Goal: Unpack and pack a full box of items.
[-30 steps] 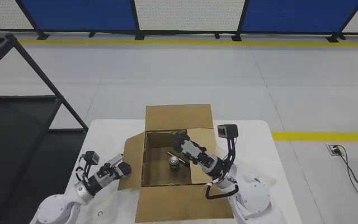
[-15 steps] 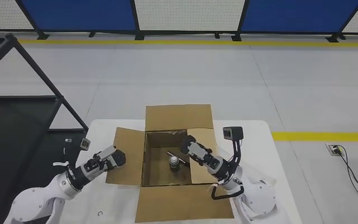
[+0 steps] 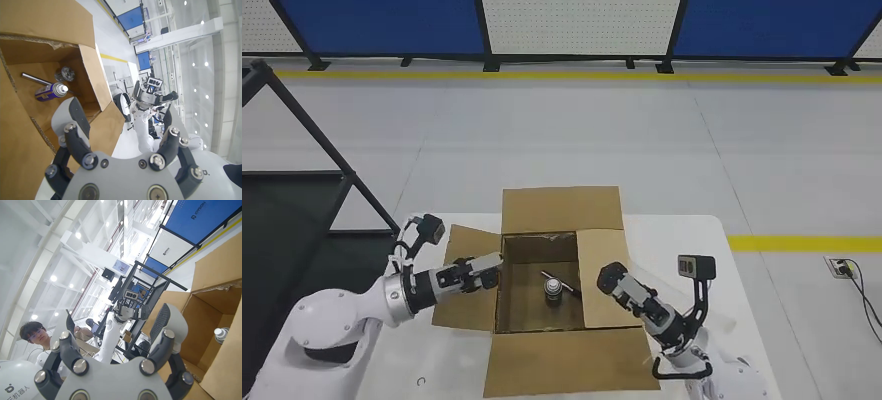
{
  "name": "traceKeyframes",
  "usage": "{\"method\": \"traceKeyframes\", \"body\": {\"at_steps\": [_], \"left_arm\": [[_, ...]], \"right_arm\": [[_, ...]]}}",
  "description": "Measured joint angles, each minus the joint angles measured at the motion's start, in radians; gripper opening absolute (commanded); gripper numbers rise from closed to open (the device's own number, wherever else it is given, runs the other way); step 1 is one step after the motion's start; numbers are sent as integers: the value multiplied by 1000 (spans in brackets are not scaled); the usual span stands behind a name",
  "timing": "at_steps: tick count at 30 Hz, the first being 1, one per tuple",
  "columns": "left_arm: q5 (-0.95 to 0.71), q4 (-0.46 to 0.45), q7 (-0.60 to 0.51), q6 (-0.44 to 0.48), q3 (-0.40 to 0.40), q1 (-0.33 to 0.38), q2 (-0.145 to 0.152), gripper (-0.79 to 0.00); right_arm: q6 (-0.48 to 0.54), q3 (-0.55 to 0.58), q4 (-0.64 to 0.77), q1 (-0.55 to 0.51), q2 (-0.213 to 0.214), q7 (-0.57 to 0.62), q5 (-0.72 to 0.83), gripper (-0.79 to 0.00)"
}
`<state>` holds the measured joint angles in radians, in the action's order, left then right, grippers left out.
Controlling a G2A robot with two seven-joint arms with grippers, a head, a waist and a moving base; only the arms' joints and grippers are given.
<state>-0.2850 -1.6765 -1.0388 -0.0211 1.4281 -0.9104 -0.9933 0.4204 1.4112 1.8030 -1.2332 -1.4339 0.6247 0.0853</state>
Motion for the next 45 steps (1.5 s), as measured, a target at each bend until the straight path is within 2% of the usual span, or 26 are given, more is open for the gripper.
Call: {"method": "traceKeyframes", "body": {"at_steps": [8, 21, 24, 27, 30, 39, 42, 45], "left_arm": [[-15, 168, -41, -20, -242, 202, -41, 0], [-16, 170, -41, -20, -247, 201, -41, 0], [-4, 162, -13, -13, -268, 180, -45, 0], [22, 177, -8, -20, -316, 198, -53, 0], [31, 217, -4, -17, -376, 241, -70, 0], [-3, 417, -1, 30, -555, 396, -139, 0], [-14, 481, 9, 50, -603, 438, -165, 0], [-27, 528, 18, 66, -641, 471, -188, 0]], "right_arm": [[-4, 41, 84, -114, 12, -72, -21, 0], [-7, 42, 84, -115, 12, -73, -22, 0], [-19, 38, 86, -116, 12, -82, -33, 0], [-37, 35, 91, -120, 15, -96, -36, 0], [-51, 64, 110, -148, 21, -108, -27, 0], [-36, 195, 176, -324, 38, -164, 8, 0], [-94, 226, 170, -361, 42, -196, -11, 0], [-197, 232, 139, -354, 45, -218, -45, 0]]}}
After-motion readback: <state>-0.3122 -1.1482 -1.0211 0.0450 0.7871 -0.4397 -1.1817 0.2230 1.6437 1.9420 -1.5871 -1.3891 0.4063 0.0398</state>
